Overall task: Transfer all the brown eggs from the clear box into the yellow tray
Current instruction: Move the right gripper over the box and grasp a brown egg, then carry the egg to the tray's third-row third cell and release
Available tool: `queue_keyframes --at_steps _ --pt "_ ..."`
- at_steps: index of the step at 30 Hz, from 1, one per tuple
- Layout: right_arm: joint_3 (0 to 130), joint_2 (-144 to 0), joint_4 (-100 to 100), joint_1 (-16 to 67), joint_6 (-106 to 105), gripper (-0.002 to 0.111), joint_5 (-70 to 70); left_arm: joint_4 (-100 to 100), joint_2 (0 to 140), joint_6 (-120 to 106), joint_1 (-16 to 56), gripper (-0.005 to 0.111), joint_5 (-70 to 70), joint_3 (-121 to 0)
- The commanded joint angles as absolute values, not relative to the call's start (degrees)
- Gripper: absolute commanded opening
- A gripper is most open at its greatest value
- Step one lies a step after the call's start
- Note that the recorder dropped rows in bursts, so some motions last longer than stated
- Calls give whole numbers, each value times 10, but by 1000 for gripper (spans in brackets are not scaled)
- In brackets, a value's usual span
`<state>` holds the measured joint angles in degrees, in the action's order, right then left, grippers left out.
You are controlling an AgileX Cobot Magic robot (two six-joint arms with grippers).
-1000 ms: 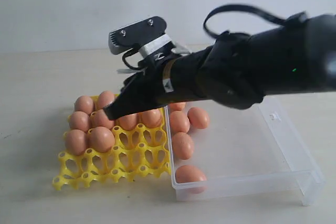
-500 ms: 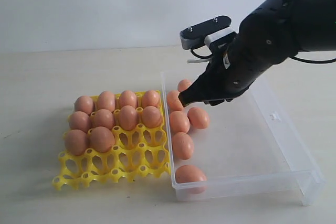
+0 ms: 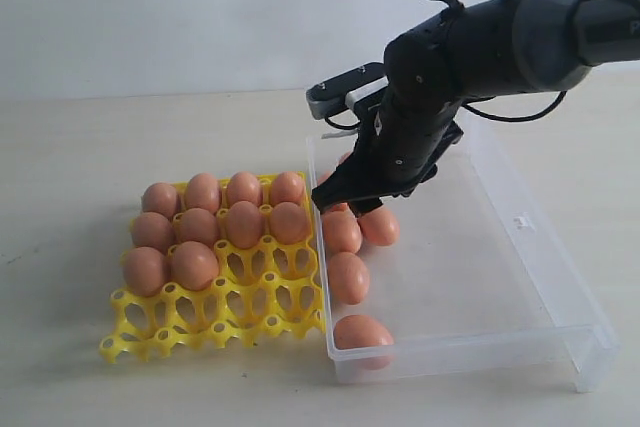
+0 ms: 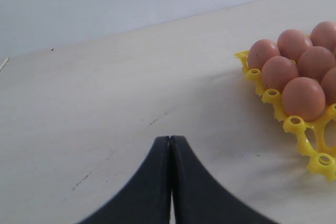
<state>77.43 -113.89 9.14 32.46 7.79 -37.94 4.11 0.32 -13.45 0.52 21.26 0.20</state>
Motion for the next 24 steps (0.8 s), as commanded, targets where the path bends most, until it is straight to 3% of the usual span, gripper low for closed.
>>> queue_keyframes --at_steps 1,17,19,23,24 --pt "790 -1155 91 322 64 51 -380 42 0 -134 6 0 208 0" --pt "798 -1209 85 312 41 50 -365 42 0 -134 6 0 208 0" --pt "798 -1212 88 312 41 39 -364 42 0 -134 6 0 208 0" --pt "799 -1210 96 312 34 0 -357 42 0 -134 6 0 208 0" --pt "799 -1205 96 312 25 0 -357 42 0 -134 6 0 208 0"
